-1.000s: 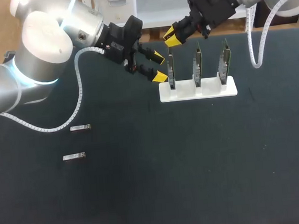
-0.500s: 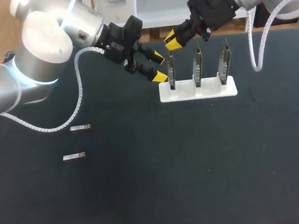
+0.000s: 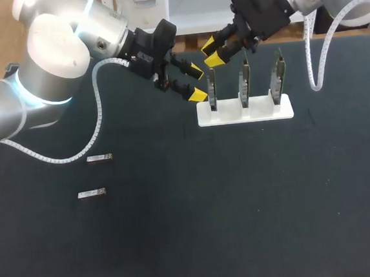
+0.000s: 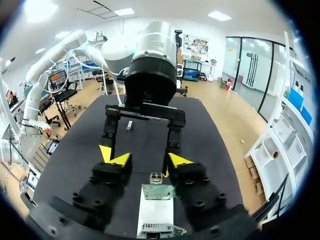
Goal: Pick up the optical module with the left hand, and insert it into the network port with the right hand.
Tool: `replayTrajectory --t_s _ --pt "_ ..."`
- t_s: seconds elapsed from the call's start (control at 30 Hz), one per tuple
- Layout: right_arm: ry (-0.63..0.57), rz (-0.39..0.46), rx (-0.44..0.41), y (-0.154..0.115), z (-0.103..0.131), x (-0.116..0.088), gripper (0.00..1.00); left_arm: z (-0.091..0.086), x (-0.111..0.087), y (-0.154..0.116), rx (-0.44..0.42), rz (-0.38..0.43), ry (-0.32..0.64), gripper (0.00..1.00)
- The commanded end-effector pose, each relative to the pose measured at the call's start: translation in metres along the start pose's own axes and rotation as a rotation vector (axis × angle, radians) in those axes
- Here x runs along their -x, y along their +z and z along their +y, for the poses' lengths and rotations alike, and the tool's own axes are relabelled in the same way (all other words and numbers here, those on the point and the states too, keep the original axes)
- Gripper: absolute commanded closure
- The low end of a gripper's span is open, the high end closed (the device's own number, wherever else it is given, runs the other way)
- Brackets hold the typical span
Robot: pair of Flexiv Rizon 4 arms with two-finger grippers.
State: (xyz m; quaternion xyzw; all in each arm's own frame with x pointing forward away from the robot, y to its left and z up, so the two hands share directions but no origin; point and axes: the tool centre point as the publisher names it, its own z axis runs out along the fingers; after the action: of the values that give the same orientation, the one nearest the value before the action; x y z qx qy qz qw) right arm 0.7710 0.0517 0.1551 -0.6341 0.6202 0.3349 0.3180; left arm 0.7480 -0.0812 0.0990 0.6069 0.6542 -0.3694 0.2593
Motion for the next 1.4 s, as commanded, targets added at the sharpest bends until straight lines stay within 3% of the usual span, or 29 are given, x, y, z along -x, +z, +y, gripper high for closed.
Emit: replayTrajectory --t_s 0.03,0.4,0.47,1.4 --pt "0.016 -0.036 0.022 -0.01 -0.001 0.007 0.0 -0.002 0.0 0.0 0.006 0.002 -0.002 0.0" --pt "0.017 -0.11 0.06 -0.03 0.0 0.024 0.0 -0.002 0.0 0.0 0.006 0.002 -0.002 0.0" --pt "0.009 -0.094 0.051 -0.029 0.001 0.024 1.0 -0.002 0.0 0.0 0.006 0.002 -0.002 0.0" --pt "0.048 -0.007 0.057 -0.002 0.001 0.002 1.0 -0.002 0.0 0.0 0.006 0.002 -0.002 0.0"
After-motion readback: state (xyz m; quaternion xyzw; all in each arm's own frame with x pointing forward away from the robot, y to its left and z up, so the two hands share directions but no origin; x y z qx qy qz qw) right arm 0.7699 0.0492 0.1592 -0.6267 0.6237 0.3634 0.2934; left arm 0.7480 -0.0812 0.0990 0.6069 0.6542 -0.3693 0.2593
